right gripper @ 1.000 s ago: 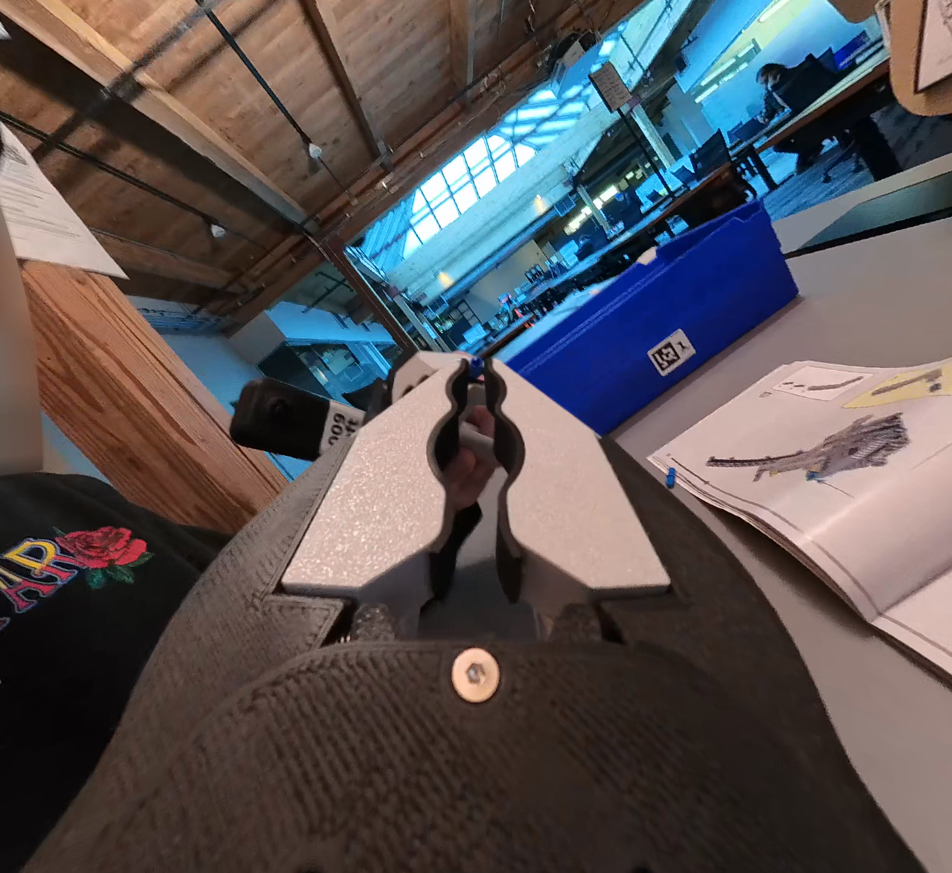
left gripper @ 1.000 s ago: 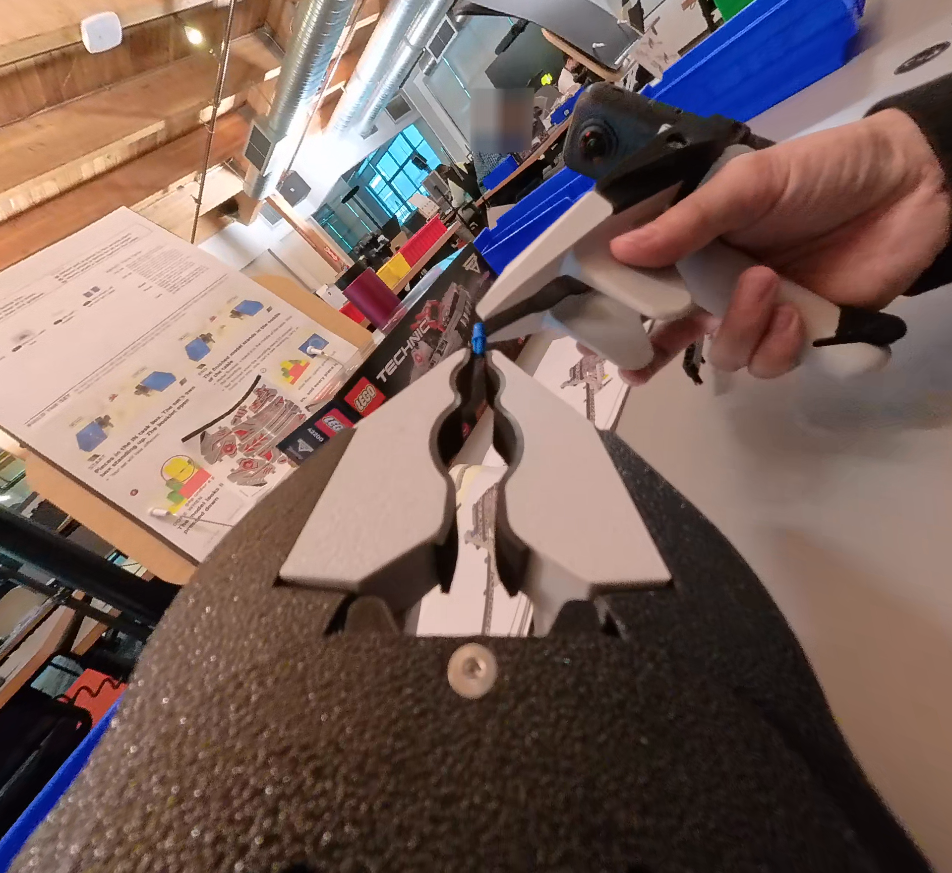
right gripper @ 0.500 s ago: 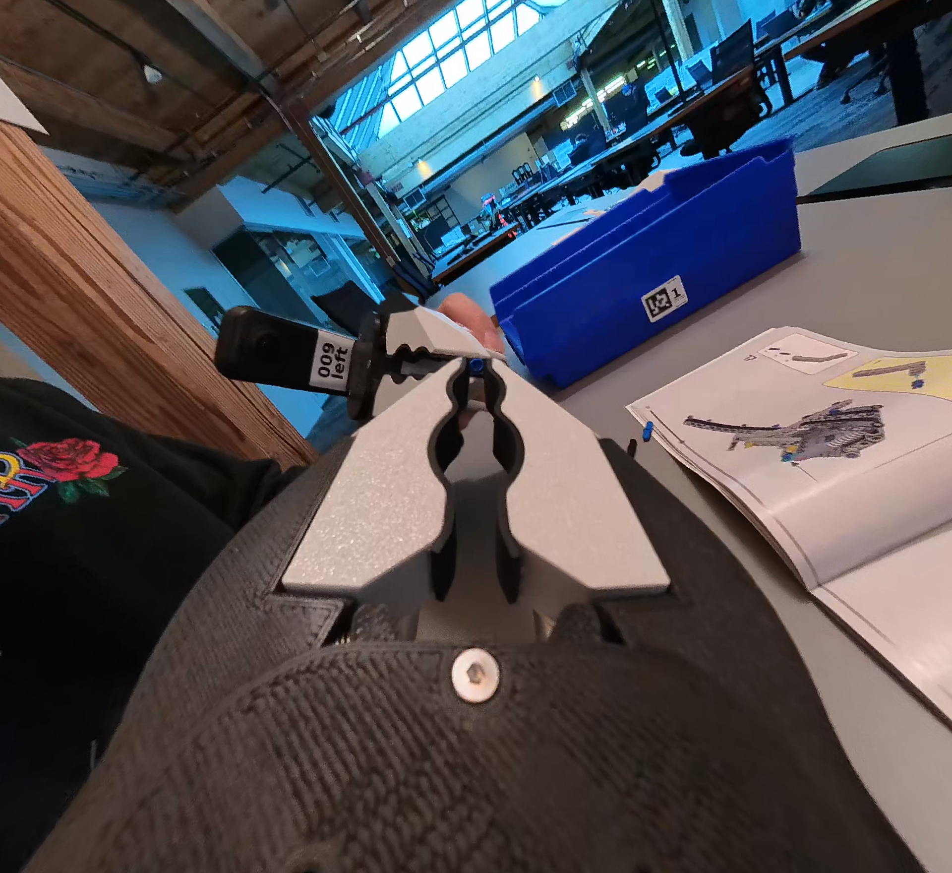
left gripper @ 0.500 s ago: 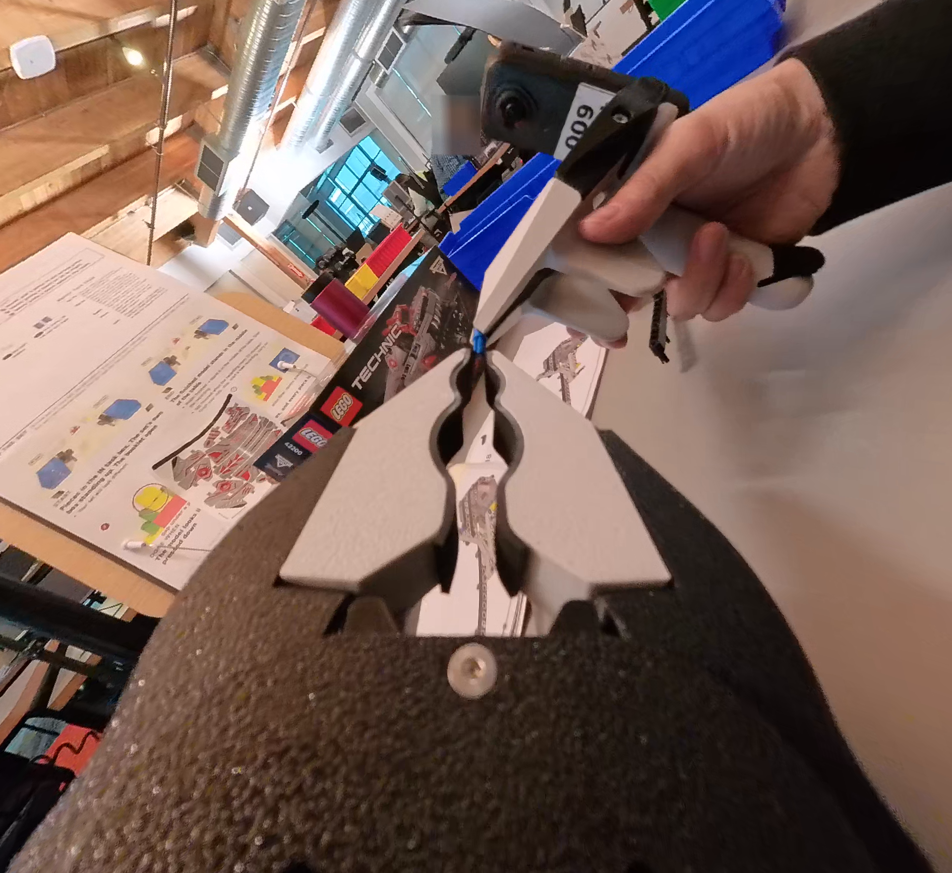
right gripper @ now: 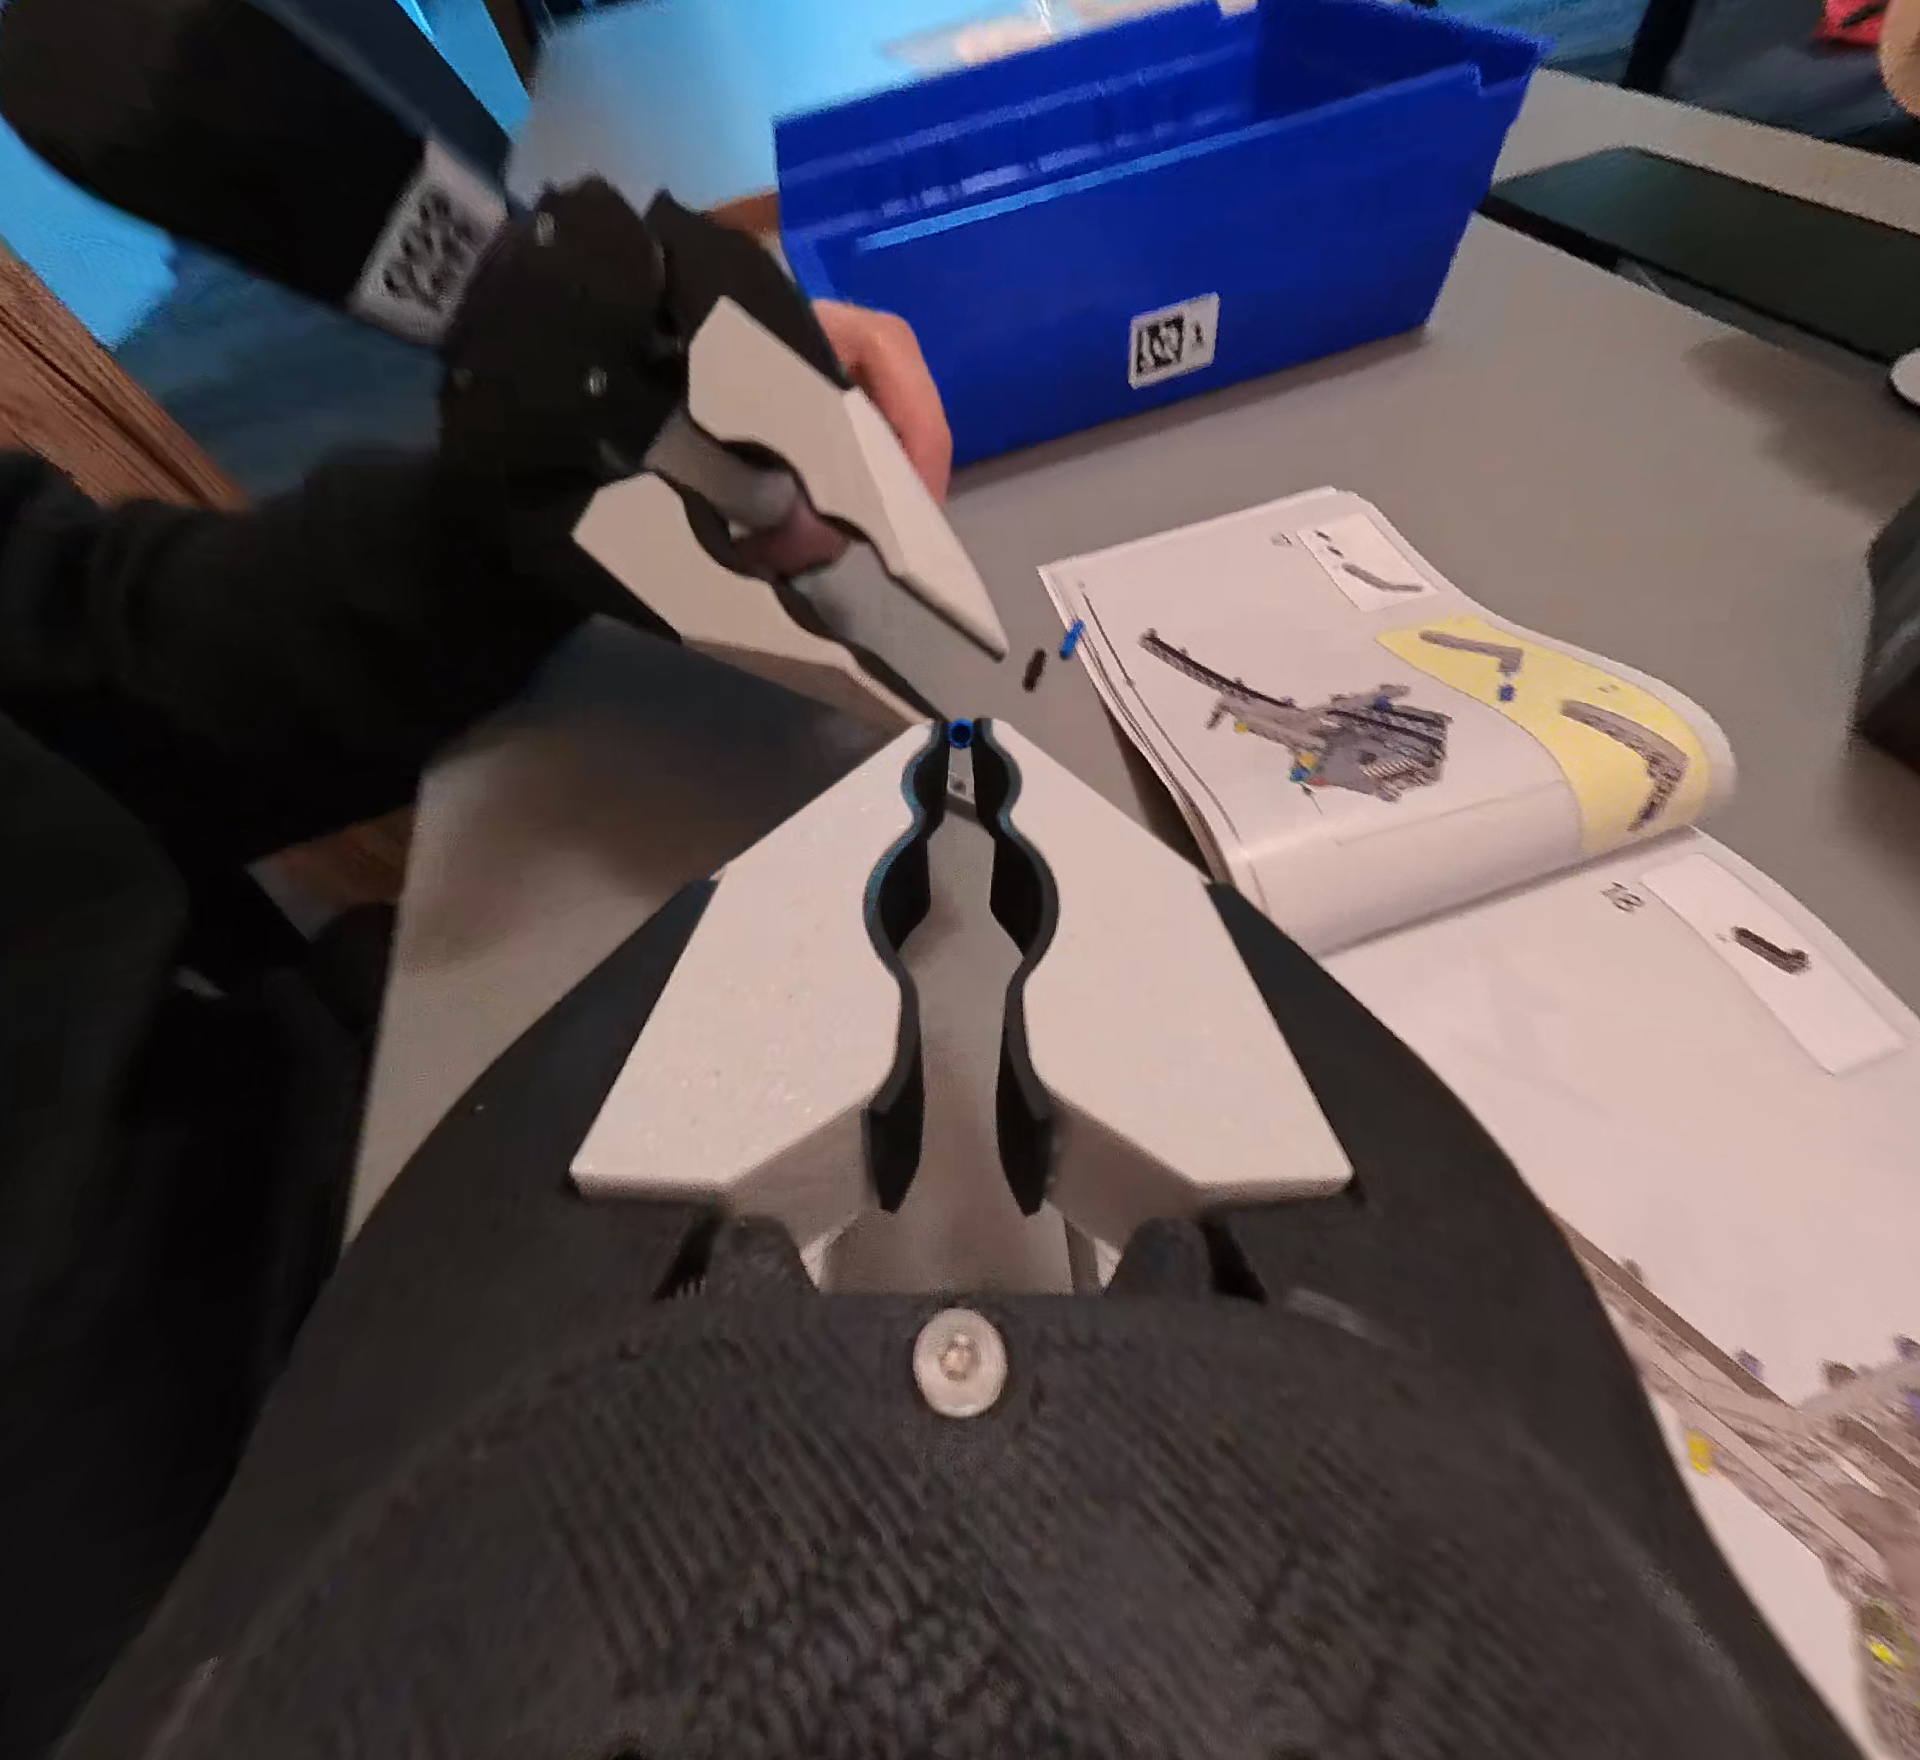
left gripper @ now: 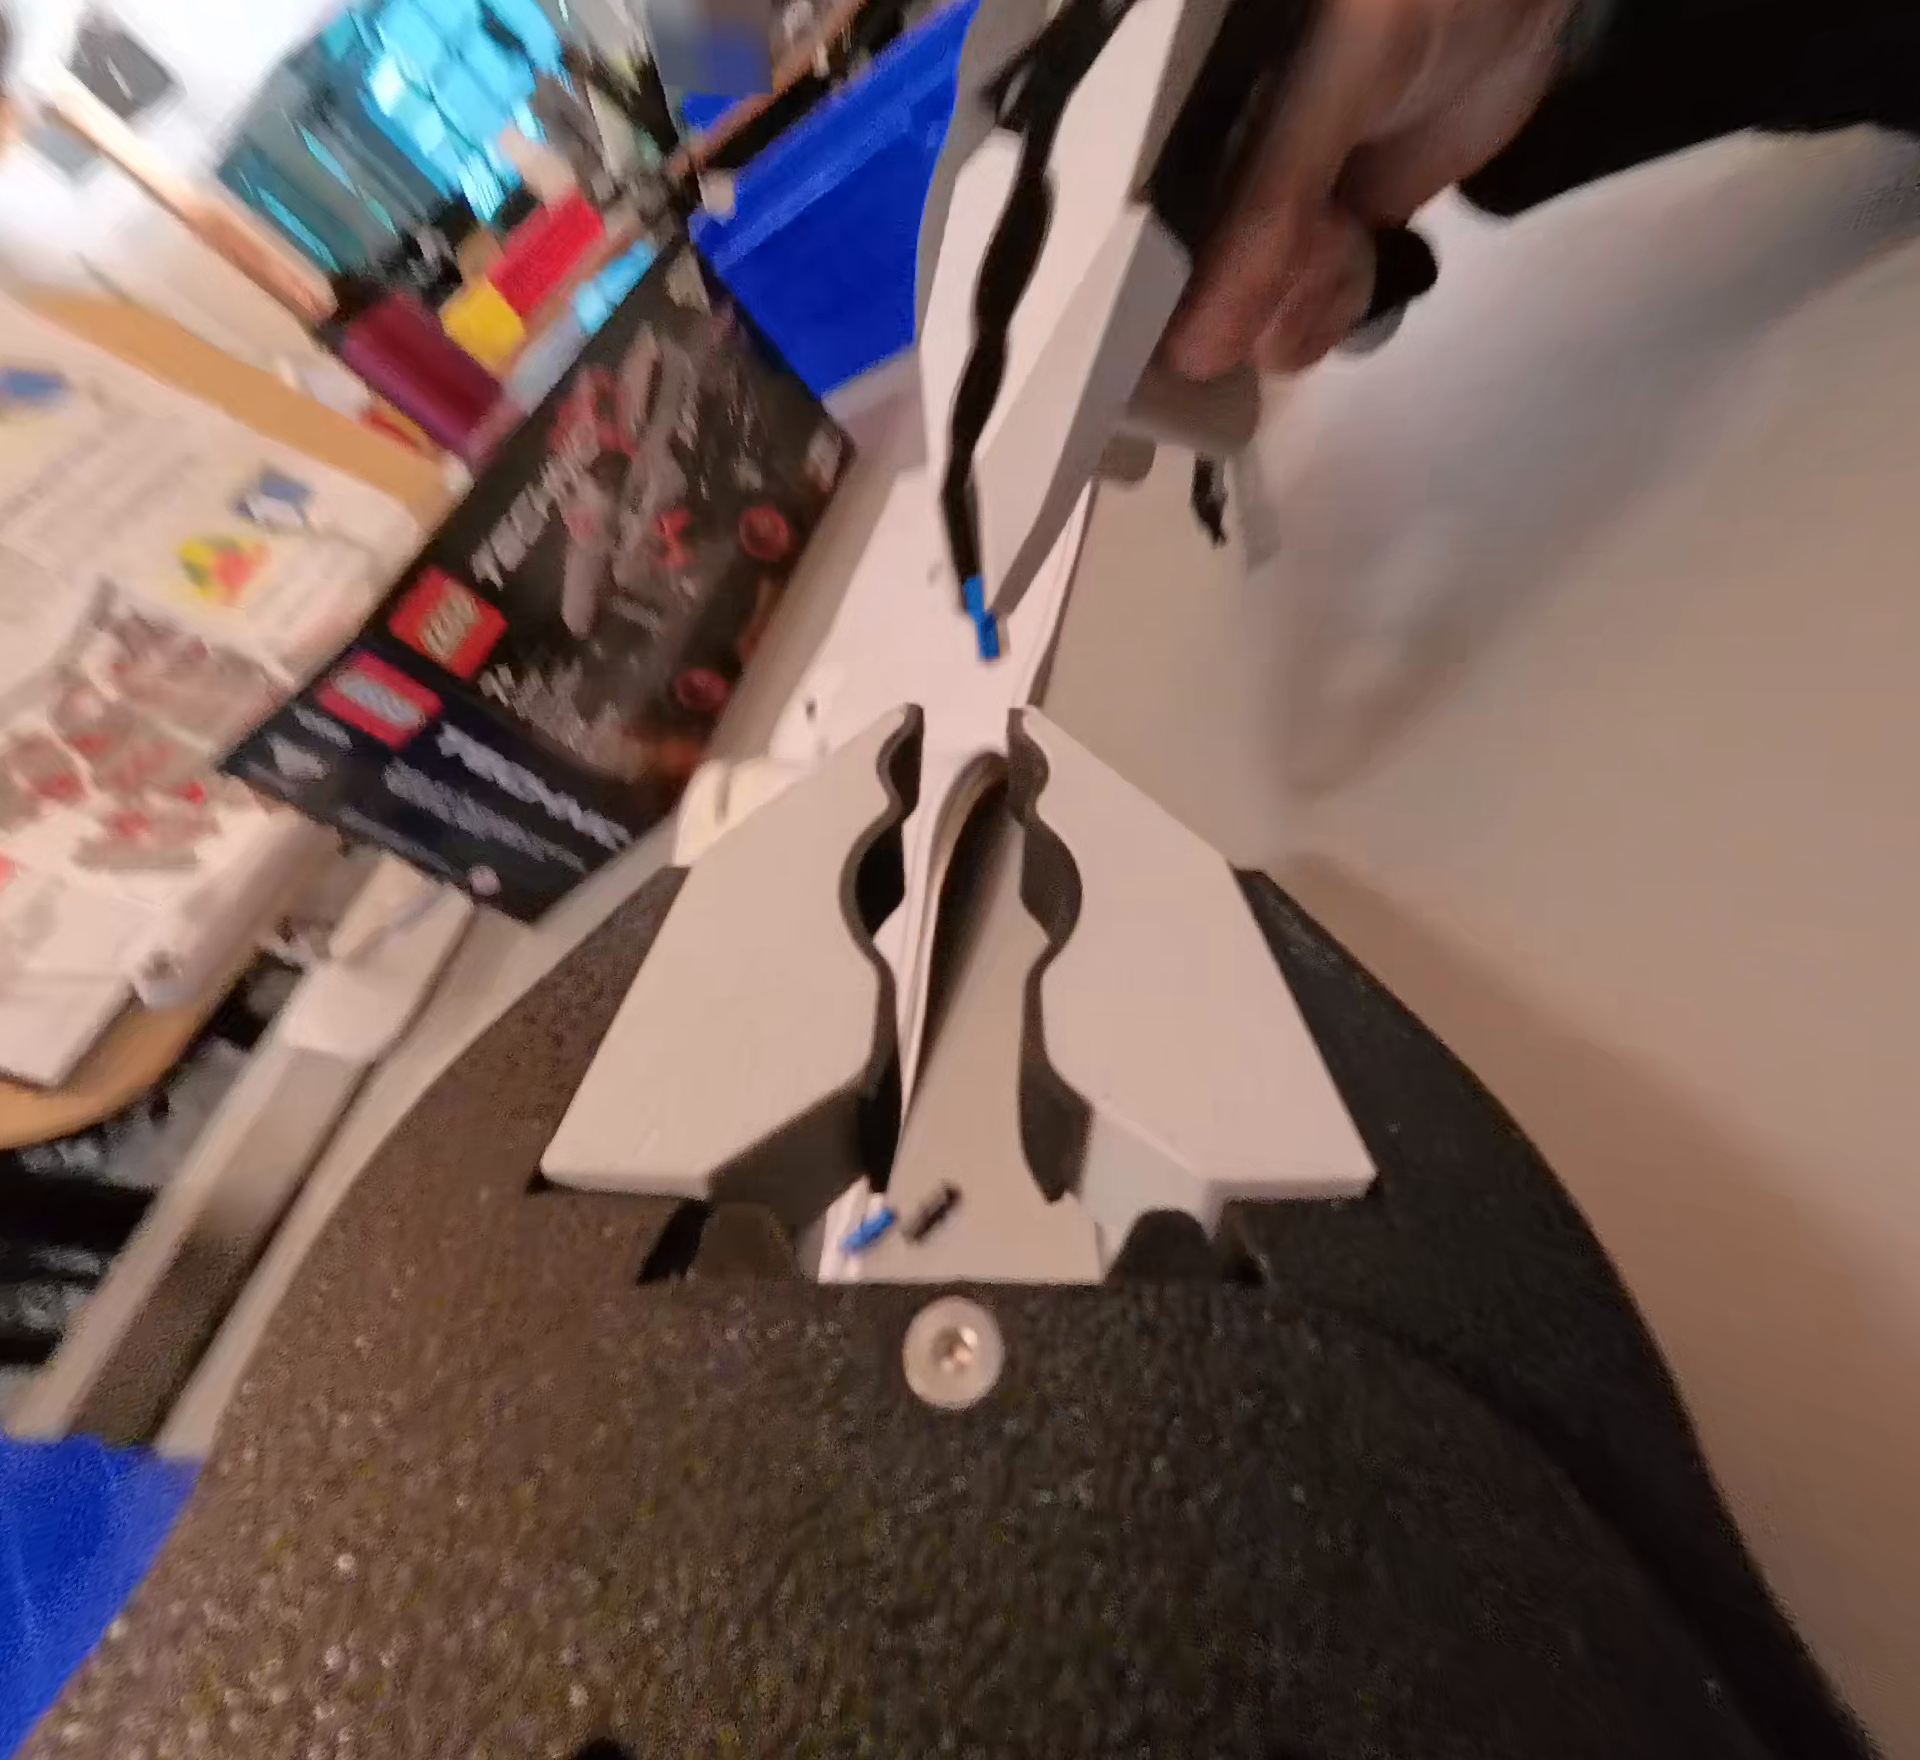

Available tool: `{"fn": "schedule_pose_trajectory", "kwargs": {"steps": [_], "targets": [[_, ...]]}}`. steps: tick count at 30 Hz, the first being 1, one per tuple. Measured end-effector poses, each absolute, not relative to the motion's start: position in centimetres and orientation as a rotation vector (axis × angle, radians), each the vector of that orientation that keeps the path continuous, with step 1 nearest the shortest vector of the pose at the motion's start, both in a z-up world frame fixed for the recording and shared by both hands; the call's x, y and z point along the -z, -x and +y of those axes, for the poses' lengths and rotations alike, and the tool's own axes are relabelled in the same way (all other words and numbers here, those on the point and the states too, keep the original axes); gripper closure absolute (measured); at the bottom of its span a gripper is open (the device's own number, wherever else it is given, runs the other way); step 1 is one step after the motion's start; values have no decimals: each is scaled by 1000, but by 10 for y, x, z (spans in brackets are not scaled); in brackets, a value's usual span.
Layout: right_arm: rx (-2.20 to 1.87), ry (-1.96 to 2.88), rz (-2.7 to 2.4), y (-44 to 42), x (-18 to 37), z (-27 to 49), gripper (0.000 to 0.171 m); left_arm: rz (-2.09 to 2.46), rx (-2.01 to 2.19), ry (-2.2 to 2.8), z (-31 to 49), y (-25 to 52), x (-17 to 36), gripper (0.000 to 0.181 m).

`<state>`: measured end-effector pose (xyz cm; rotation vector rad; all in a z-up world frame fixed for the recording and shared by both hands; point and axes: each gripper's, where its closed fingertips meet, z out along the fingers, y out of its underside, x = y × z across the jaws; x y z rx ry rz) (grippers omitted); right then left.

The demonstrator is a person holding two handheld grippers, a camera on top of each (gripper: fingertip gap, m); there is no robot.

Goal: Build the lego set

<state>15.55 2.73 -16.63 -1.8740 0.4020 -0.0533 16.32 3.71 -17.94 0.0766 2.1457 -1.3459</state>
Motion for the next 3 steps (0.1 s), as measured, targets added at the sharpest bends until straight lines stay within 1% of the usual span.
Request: {"fn": "schedule_pose_trajectory", "kwargs": {"steps": [3], "targets": [[127,1995,390,-160,183,24,169,2429,1227,116,54,-170,218,155]]}}
